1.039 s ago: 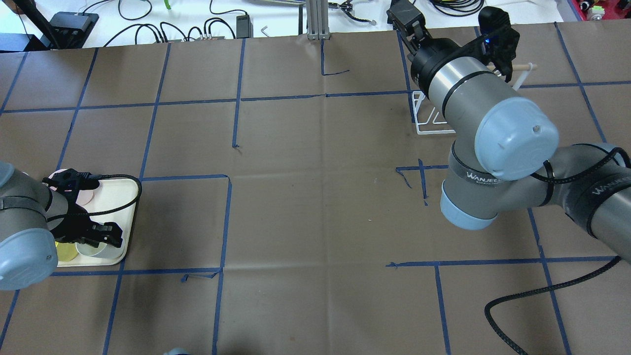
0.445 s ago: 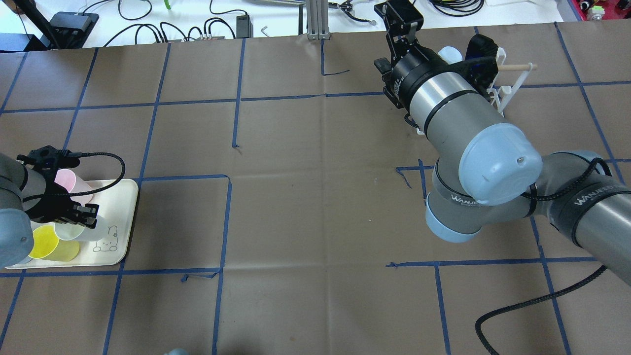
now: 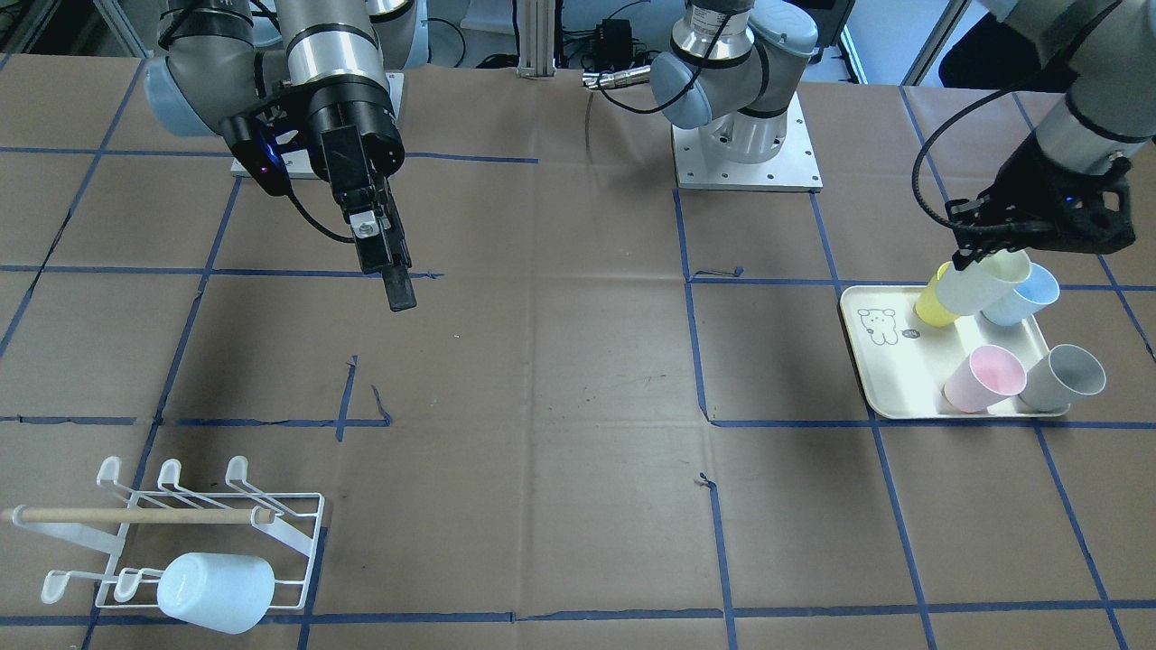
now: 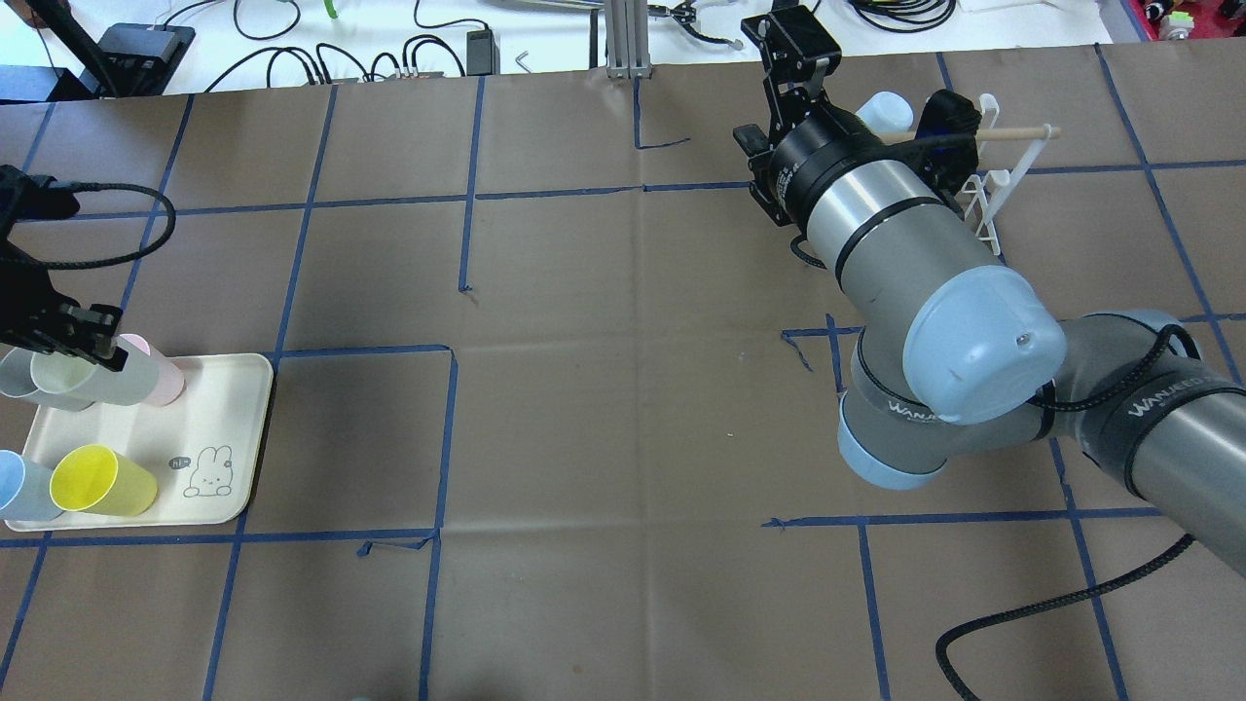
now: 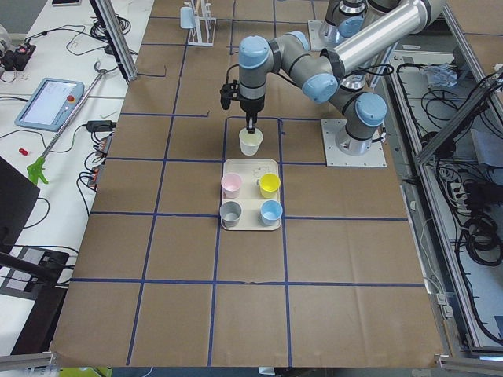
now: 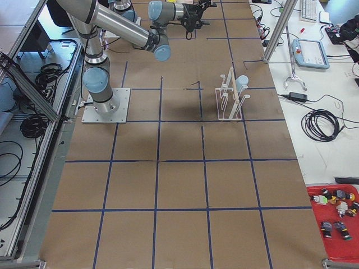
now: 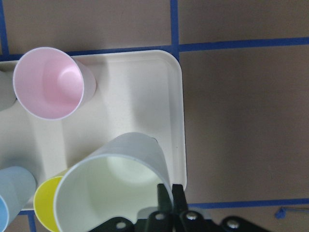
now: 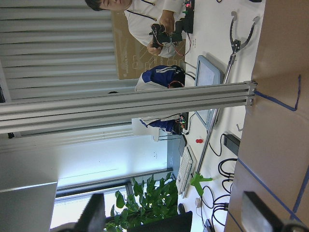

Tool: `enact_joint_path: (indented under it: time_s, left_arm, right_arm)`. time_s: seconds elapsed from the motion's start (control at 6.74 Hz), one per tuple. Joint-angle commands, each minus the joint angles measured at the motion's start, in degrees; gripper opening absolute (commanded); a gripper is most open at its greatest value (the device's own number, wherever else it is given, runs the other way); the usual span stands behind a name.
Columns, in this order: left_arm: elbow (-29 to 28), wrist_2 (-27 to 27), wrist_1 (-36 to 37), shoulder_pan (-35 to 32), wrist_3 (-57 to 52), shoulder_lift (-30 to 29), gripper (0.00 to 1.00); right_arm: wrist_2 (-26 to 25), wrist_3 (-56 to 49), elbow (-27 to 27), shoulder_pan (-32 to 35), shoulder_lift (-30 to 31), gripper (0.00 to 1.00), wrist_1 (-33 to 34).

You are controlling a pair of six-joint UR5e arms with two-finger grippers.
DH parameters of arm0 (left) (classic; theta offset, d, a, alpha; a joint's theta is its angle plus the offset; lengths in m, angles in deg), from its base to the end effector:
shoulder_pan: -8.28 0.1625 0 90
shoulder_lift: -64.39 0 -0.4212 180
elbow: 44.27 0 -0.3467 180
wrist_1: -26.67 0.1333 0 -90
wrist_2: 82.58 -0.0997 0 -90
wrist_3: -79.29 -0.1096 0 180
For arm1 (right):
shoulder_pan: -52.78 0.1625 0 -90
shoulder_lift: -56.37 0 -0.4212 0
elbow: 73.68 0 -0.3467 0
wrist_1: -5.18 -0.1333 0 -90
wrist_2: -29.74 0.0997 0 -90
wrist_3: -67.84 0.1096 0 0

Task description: Transfer IKEA cup to right arm and place on rack

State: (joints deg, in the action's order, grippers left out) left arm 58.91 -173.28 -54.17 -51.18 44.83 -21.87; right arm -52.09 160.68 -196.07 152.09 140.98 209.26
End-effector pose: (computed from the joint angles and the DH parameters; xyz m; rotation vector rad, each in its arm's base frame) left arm 0.0966 -0.4234 0.4159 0.1072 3.1320 0.0167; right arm 0.2185 -0.4127 0.4406 1.1767 1.4765 -0.8256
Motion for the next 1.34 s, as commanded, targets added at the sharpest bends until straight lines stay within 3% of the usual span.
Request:
enact_joint_path:
  time_s: [0.0, 0.3, 0.45, 0.74, 1.04, 1.19]
  left_arm:
    - [-12.08, 0.26, -4.85, -3.97, 0.19, -7.39, 0.00]
    - [-20.96, 9.87, -3.81, -9.59, 0.27, -14.26, 0.00]
    - [-22.57, 16.54, -0.75, -11.19, 0.36, -16.21, 0.00]
    - [-19.26, 37.25, 7.41, -13.56, -0.77, -16.84, 0.00]
    - [-12.51, 48.37, 23.27, -17.43, -1.13, -15.09, 0.00]
    - [-6.82, 52.51, 35.28, -19.44, -1.13, -14.39, 0.00]
  right_arm:
    - [-0.35, -0.46, 0.05, 0.00, -0.41, 1.00, -0.78]
    - [-0.52, -0.64, 0.14, 0.00, -0.76, 1.00, -0.96]
    - [-0.44, -0.56, 0.14, 0.00, -0.76, 1.00, -0.96]
    - [-0.88, -0.64, 0.22, 0.00, -0.67, 1.00, -0.96]
    - [-0.27, 0.14, 0.05, 0.00, -0.59, 1.00, -1.22]
    - [0.09, 0.15, 0.05, 0.00, -0.41, 1.00, -1.40]
